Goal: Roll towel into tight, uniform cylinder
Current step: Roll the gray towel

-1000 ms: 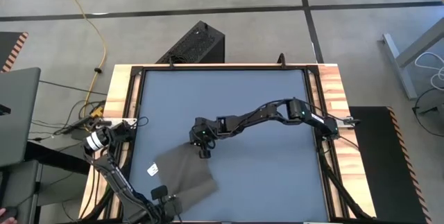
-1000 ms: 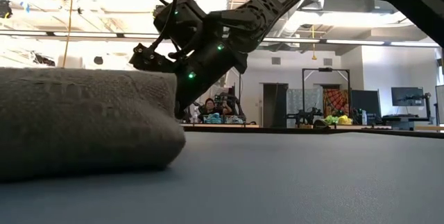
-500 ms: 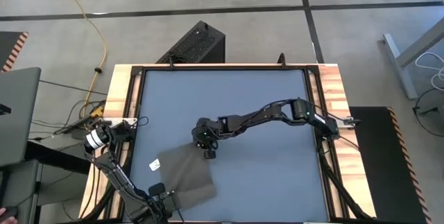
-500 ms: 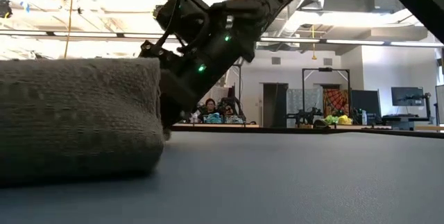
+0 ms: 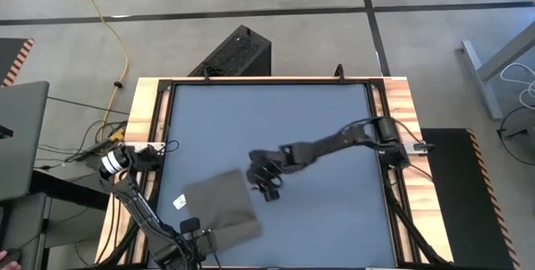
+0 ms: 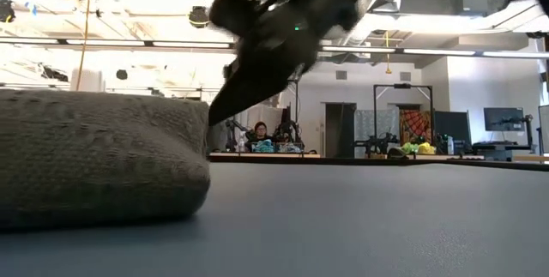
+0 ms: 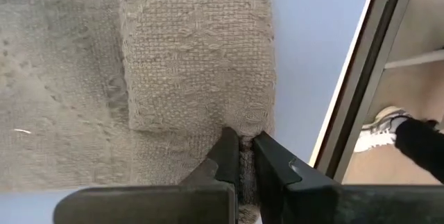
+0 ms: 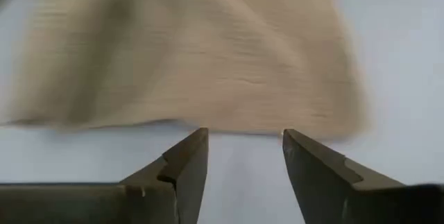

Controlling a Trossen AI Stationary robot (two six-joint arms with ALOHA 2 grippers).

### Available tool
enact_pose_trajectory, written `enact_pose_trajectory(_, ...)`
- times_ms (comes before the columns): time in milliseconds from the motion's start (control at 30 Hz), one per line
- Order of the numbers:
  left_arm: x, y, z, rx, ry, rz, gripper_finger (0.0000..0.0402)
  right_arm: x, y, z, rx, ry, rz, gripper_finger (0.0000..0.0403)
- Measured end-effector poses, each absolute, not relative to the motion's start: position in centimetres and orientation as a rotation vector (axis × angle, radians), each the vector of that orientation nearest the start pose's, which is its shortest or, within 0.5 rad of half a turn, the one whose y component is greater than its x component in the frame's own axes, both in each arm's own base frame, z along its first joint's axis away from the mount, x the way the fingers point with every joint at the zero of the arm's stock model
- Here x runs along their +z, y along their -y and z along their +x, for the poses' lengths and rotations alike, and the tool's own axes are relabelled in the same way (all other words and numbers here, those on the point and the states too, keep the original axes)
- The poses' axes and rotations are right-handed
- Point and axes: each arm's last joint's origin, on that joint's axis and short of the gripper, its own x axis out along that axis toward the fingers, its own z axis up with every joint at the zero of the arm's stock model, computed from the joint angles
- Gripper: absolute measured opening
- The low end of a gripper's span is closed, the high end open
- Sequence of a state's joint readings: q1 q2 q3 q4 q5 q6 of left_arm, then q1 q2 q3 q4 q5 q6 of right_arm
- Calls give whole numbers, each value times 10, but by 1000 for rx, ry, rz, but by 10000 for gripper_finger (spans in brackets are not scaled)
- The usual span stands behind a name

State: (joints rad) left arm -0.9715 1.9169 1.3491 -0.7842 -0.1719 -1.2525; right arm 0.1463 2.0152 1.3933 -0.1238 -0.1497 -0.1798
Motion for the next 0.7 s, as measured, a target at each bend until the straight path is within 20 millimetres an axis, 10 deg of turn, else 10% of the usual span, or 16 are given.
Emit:
enact_pose_trajectory(367, 163, 301, 212, -10, -1286, -472, 3, 166, -176, 338, 456, -174, -459, 189)
enact_pose_trajectory(700, 168, 290, 206, -8, -1250, -596, 2, 143, -222, 369, 491, -298, -638, 215)
